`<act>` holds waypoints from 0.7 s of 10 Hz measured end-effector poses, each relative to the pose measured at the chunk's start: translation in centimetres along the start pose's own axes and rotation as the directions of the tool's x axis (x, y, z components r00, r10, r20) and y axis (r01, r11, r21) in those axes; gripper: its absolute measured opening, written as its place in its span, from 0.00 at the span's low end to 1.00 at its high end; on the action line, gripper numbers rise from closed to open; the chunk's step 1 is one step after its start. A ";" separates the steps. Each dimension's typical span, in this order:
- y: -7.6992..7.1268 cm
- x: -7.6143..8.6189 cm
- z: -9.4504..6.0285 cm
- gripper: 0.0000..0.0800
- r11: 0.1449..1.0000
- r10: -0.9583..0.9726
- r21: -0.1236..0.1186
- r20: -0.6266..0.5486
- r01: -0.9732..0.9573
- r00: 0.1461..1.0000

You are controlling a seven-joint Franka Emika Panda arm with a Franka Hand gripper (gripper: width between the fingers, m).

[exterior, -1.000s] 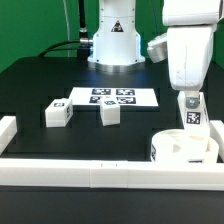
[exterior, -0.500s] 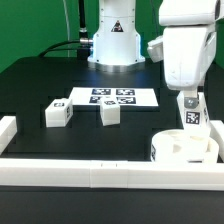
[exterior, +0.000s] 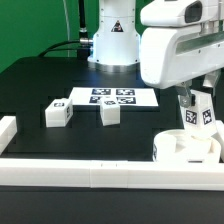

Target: Assemble stool

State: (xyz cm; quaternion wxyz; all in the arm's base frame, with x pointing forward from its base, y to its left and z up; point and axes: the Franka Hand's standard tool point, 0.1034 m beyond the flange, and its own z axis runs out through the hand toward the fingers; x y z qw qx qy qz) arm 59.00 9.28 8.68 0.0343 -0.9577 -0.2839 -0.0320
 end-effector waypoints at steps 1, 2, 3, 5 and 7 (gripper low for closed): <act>-0.1 0.1 0.0 0.42 0.998 0.066 0.000 0.000 -0.066 0.998; -0.2 0.1 0.0 0.42 0.988 0.152 0.005 -0.002 -0.152 0.988; -0.2 0.2 0.0 0.42 0.984 0.179 0.005 -0.005 -0.179 0.984; -0.3 0.2 0.0 0.42 0.949 0.315 0.008 -0.005 -0.315 0.949; -0.5 0.3 0.0 0.42 0.899 0.438 0.017 -0.004 -0.438 0.899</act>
Offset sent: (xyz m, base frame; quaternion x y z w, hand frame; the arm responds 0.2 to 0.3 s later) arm 0.0000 0.0000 0.0000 0.0000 0.0000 0.1938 0.9810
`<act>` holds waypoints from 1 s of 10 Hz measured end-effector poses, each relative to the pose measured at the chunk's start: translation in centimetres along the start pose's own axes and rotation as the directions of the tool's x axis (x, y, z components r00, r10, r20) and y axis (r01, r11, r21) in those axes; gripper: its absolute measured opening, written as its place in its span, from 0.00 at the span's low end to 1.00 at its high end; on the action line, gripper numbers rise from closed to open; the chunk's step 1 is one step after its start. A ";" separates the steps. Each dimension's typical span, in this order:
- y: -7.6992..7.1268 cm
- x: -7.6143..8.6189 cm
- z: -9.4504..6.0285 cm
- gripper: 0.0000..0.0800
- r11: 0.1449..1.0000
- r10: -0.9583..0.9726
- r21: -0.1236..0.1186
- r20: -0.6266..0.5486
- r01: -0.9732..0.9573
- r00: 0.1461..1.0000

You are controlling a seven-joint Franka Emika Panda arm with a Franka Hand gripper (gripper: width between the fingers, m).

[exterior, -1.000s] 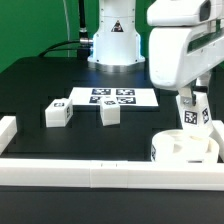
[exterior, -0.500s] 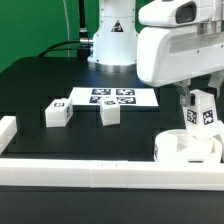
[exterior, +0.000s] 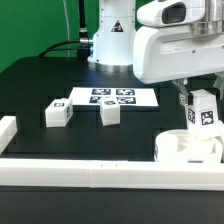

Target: Assemble stool

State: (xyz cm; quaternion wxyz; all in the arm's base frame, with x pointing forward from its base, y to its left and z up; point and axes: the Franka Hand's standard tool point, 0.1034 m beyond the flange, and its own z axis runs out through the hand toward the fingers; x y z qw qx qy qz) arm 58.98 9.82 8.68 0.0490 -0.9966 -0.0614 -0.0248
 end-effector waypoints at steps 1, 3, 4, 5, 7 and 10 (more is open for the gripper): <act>-0.1 0.0 0.0 0.42 0.999 0.049 0.002 0.000 -0.049 0.999; -0.6 0.1 0.1 0.42 0.974 0.224 0.016 0.003 -0.224 0.975; -1.0 0.0 0.2 0.42 0.950 0.312 0.026 0.009 -0.312 0.950; -1.2 0.0 0.2 0.42 0.925 0.379 0.029 0.013 -0.379 0.925; -1.6 0.0 0.3 0.42 0.843 0.536 0.040 0.026 -0.536 0.844; -1.8 0.1 0.3 0.42 0.695 0.715 0.053 0.050 -0.717 0.697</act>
Offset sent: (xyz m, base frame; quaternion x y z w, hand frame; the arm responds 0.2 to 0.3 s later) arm 0.0032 0.0121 -0.0057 0.0137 -0.0100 0.2679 0.9633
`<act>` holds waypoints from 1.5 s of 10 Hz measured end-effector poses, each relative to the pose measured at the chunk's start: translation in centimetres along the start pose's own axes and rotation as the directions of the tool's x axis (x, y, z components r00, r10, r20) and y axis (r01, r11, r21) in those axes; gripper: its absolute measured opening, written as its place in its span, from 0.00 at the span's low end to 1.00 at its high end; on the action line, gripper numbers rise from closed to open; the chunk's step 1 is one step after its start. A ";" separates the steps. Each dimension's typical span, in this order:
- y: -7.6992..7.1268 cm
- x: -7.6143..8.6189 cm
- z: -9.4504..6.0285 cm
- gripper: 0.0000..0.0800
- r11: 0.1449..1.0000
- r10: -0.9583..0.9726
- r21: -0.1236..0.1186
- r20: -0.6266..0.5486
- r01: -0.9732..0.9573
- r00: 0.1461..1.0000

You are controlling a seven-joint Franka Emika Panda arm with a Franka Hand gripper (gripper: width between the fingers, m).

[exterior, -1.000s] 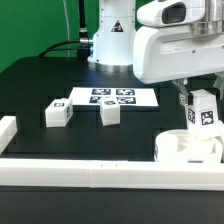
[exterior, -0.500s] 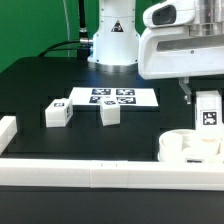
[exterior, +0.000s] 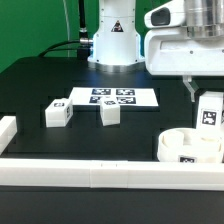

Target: Assemble stool

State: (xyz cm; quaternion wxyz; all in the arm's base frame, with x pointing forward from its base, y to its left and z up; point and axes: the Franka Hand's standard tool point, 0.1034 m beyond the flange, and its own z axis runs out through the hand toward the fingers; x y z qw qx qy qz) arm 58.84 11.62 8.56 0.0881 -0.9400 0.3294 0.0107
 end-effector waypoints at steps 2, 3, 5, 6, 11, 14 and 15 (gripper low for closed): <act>-0.1 -0.1 0.0 0.42 0.993 0.117 0.006 0.005 -0.117 0.993; -0.1 -0.1 0.0 0.42 0.989 0.150 0.008 0.008 -0.150 0.989; -0.2 -0.2 0.0 0.42 0.950 0.310 0.015 0.020 -0.310 0.950; -0.3 -0.3 0.0 0.42 0.928 0.373 0.015 0.025 -0.374 0.927; -0.6 -0.7 0.2 0.50 0.849 0.528 0.013 0.039 -0.528 0.849; -0.7 -0.6 -0.1 0.79 0.870 0.492 0.019 0.038 -0.493 0.870; -0.8 -0.6 -0.2 0.79 0.873 0.486 0.021 0.037 -0.487 0.873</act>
Offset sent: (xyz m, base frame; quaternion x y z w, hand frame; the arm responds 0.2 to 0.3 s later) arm 0.0015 -0.0031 -0.0008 -0.0001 -0.0045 0.2048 0.9788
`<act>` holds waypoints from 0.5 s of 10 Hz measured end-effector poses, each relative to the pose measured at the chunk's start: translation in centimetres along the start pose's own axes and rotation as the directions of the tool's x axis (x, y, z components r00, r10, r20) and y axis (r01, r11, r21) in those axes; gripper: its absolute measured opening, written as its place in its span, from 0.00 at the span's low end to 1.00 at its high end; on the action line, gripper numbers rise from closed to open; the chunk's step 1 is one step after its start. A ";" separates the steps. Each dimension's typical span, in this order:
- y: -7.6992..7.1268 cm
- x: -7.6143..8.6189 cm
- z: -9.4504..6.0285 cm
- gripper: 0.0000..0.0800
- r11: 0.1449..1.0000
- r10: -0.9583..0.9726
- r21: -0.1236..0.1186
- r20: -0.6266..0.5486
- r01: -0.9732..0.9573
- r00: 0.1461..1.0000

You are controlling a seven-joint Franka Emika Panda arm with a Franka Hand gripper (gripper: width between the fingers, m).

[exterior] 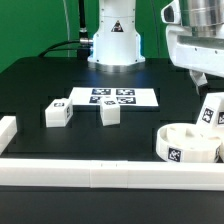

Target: Assemble stool

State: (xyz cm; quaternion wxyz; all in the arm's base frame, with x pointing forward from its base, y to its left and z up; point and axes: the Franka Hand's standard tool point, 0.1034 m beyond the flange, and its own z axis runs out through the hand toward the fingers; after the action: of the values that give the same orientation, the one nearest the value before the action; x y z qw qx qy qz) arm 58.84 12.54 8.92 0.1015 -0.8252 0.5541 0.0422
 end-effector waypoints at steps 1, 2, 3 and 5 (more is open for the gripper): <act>-0.2 0.0 -0.4 0.81 1.000 -0.014 0.006 -0.002 0.014 1.000; -0.5 0.0 -1.2 0.81 0.999 -0.041 0.017 -0.007 0.041 0.999; -0.6 -0.1 -1.7 0.81 0.996 -0.080 0.024 -0.011 0.081 0.997; -0.5 -0.2 -1.5 0.81 0.995 -0.097 0.020 -0.010 0.097 0.995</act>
Offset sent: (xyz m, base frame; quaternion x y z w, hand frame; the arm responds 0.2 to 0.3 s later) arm 0.0000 0.0000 0.0000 0.0000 0.0000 -0.0650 0.9979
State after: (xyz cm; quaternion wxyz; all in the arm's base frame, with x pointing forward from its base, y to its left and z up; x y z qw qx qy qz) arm 59.19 12.57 10.44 0.1094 -0.8503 0.5141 0.0278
